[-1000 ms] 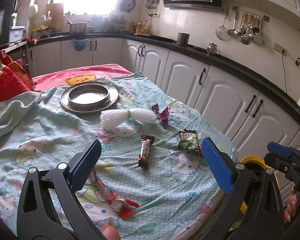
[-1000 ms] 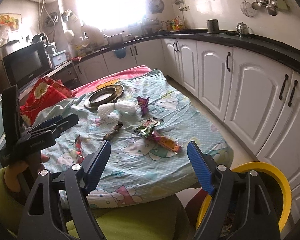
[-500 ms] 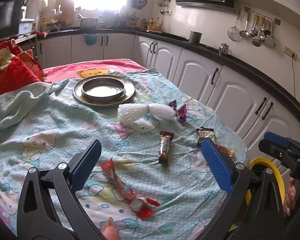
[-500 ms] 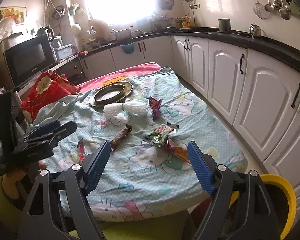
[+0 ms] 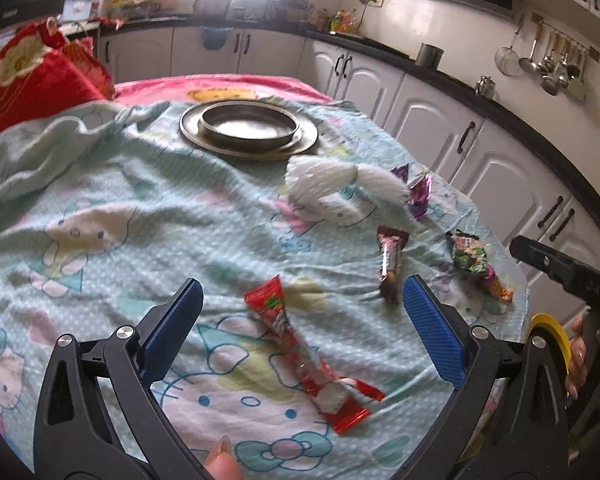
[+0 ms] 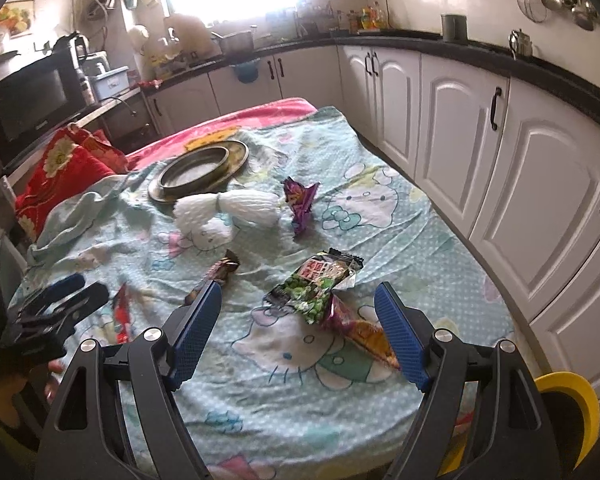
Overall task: Collect trash
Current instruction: 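Move both tools back toward the remaining trash on the bed, then grasp the red snack tube with the left tool while the right tool grasps the green snack bag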
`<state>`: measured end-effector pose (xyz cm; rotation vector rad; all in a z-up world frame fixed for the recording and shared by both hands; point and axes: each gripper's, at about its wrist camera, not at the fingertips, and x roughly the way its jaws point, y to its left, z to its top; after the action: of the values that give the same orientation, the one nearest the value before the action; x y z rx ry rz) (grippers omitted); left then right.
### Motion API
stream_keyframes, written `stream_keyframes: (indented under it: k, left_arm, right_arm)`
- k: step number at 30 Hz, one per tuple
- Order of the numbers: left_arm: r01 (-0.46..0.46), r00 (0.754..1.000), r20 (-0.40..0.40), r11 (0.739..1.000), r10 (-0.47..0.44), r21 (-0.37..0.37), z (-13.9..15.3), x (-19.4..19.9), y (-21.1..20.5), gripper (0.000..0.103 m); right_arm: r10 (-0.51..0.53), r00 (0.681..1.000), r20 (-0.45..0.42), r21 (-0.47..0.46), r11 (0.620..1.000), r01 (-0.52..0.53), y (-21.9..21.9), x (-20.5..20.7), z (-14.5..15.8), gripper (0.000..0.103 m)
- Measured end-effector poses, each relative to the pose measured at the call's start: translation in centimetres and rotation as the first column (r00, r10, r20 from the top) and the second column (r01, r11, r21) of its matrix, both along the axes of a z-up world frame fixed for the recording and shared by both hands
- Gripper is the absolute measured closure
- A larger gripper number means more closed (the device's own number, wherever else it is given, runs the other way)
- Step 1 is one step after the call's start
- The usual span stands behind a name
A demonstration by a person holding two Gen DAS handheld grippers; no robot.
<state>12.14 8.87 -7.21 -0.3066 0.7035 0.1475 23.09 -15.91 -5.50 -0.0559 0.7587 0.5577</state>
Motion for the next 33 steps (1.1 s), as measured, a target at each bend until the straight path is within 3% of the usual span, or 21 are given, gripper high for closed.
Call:
stream_keyframes:
  k: [7, 11, 19, 21, 25, 29, 33]
  left_arm:
    - [0.008, 0.999, -0.032, 1.0, -0.009, -0.024, -1.5, -0.3, 0.2, 0.011]
    - [0.022, 0.997, -0.066, 0.998, -0.026, -0.051, -2.6, 0.1, -0.1, 0.022]
    - [0.057, 0.994, -0.092, 0.998, -0.06, -0.04, -3.7, 0.3, -1.0, 0.052]
    - [0.065, 0.993, -0.098, 0.997, -0.068, -0.034, -3.9, 0.4, -1.1, 0.076]
    - [0.083, 0.991, -0.102, 0.996, -0.085, -0.029, -4.0, 0.5, -1.3, 0.09]
    - [0.107, 0.989, -0.096, 0.994, -0.11, -0.034, -3.9, 0.5, -1.5, 0.096]
    - [0.126, 0.988, -0.083, 0.991, -0.129, -0.032, -3.7, 0.5, -1.9, 0.097]
  right_arm:
    - [-0.021, 0.999, -0.04, -0.009, 1.0, 0.021, 0.5, 2.5, -1.5, 0.027]
    - [-0.038, 0.998, -0.06, -0.025, 0.999, 0.036, 0.8, 3.8, -2.5, 0.027]
    - [-0.051, 0.994, -0.099, -0.018, 0.999, 0.05, 0.8, 5.2, -3.8, 0.027]
    - [-0.052, 0.993, -0.107, -0.013, 0.999, 0.051, 0.8, 5.4, -4.0, 0.027]
    - [-0.053, 0.991, -0.125, -0.003, 0.999, 0.053, 0.8, 5.9, -4.5, 0.029]
    - [-0.042, 0.989, -0.143, 0.012, 0.999, 0.044, 0.8, 6.3, -4.8, 0.042]
    - [-0.021, 0.988, -0.152, 0.027, 0.999, 0.025, 0.9, 6.3, -4.8, 0.071]
